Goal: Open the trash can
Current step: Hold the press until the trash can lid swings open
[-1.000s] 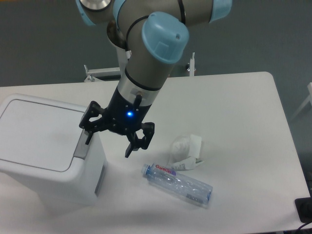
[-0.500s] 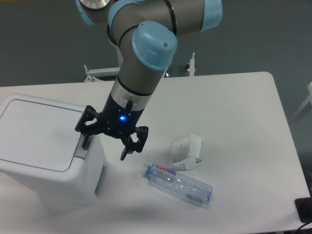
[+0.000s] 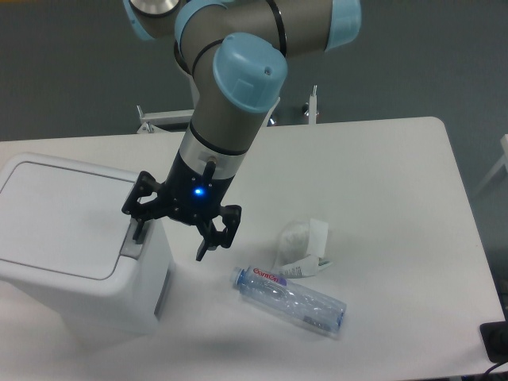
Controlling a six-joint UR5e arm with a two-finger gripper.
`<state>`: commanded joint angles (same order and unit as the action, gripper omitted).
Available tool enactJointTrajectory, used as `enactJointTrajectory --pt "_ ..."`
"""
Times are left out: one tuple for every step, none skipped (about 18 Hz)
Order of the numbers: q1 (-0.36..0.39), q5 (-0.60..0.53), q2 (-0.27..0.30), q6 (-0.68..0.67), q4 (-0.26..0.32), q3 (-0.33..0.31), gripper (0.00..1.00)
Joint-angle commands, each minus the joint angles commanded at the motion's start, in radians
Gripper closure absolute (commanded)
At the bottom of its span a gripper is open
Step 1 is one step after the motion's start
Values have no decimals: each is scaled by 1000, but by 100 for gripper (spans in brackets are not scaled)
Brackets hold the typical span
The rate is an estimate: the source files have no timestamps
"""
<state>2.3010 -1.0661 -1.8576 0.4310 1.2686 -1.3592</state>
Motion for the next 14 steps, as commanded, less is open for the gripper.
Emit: enactJointTrajectory --pt "0 -2 0 0 0 0 0" --pt "0 -2 0 0 -2 0 0" --pt "0 -2 0 0 -5 0 0" --pt "0 -3 -2 0 -15 -3 0" --pt "0 -12 -6 0 -20 -3 0" --pt "0 -40 -6 -2 -28 -6 0" --pt "0 -50 -8 -3 -34 -9 0" --pt "0 -51 -9 -2 -34 -11 0" --pt "0 -51 -9 -2 -34 -9 0" --pt "0 -51 -9 -2 -34 -9 0" --pt "0 -51 -9 -3 -34 -9 0" --pt "0 -51 -9 -3 -34 -9 0" --pt "0 -48 -9 -3 -32 -9 0" --pt "0 -48 -9 -3 -32 -8 0"
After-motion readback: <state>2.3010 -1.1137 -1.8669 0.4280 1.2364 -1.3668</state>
